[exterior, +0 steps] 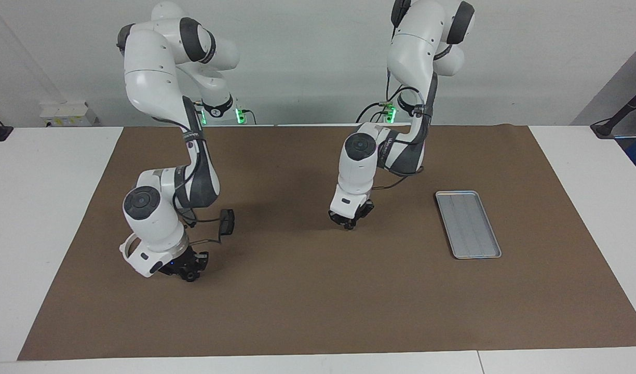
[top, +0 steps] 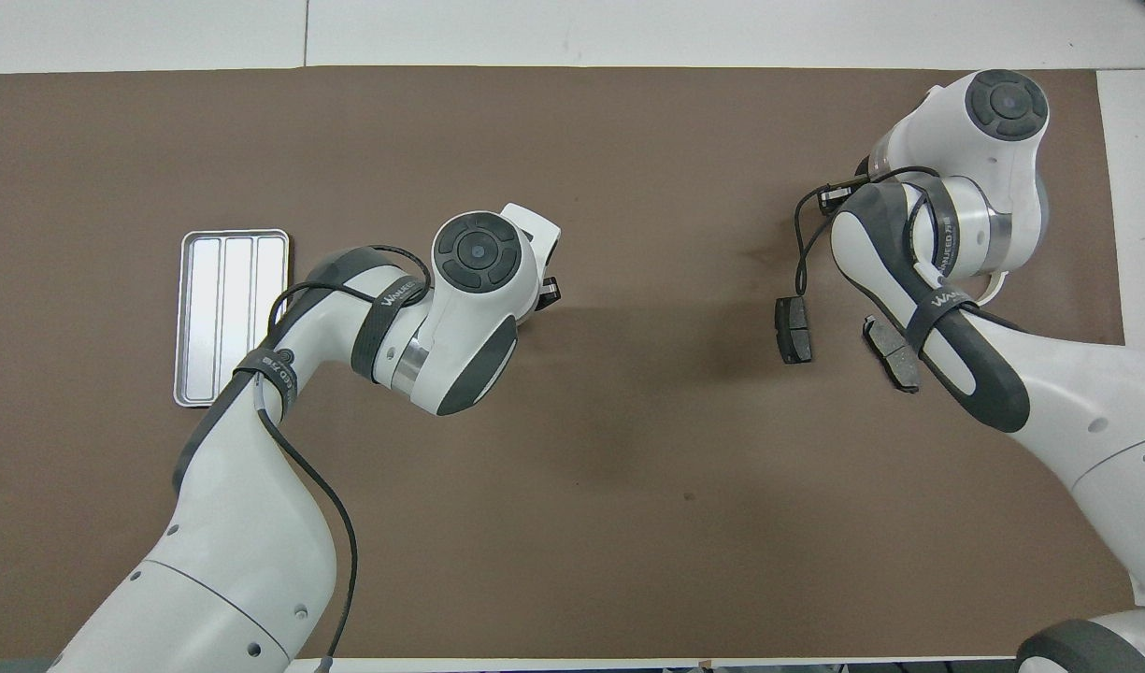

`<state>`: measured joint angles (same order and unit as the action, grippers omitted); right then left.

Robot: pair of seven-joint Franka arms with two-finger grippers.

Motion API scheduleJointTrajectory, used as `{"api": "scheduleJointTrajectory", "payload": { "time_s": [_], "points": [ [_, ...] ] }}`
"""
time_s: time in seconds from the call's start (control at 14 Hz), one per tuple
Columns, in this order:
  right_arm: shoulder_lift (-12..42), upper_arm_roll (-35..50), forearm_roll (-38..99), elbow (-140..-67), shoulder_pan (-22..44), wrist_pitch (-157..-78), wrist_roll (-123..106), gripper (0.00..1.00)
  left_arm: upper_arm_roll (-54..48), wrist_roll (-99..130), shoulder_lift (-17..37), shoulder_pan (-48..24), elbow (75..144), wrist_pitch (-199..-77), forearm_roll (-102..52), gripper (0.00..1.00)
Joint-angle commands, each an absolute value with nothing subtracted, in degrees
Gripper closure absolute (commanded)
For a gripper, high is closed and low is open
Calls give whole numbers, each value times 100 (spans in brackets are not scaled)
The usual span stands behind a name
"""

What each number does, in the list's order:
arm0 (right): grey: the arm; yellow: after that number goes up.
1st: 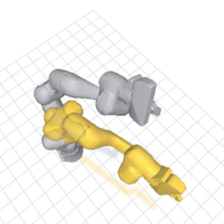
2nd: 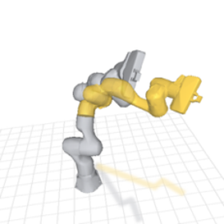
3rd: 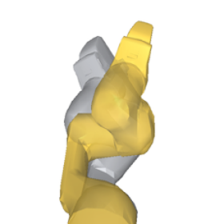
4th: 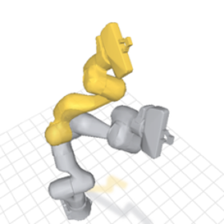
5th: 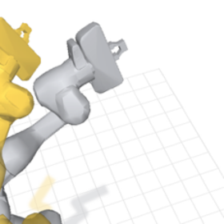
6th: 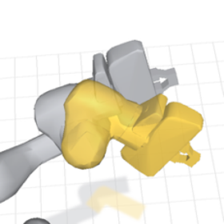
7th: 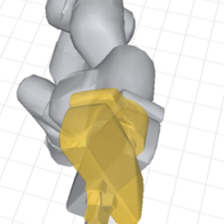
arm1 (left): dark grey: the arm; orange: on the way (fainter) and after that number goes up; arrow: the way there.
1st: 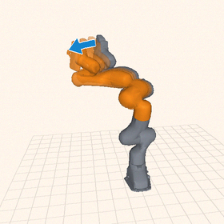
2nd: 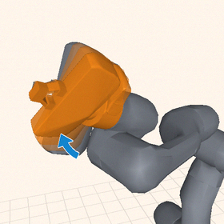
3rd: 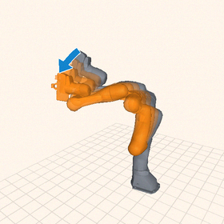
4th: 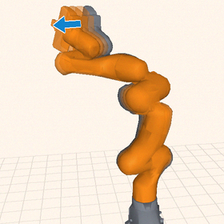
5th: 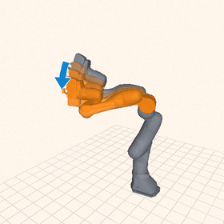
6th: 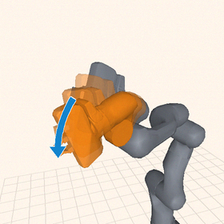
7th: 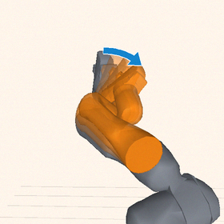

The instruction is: Place bearing gear from tray to pile

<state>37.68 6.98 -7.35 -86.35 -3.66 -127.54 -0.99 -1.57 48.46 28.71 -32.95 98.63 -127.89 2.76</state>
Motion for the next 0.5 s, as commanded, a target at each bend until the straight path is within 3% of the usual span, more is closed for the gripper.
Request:
{"api": "scheduleJointTrajectory", "payload": {
  "time_s": [0.0, 0.29, 0.43],
  "points": [
    [3709, 800, -800, -8763, -466, -12841, -158, 0, -79, 5027, 2962, -3410, 9809, -12859, 413, 100],
    [3289, 800, -809, -8675, -230, -12149, 69, 0, -79, 5001, 2962, -3384, 9809, -12867, 544, 100],
    [2920, 826, -765, -8587, 51, -11561, 577, 0, -79, 4905, 2910, -3314, 9817, -12788, 659, 0]
  ]
}}
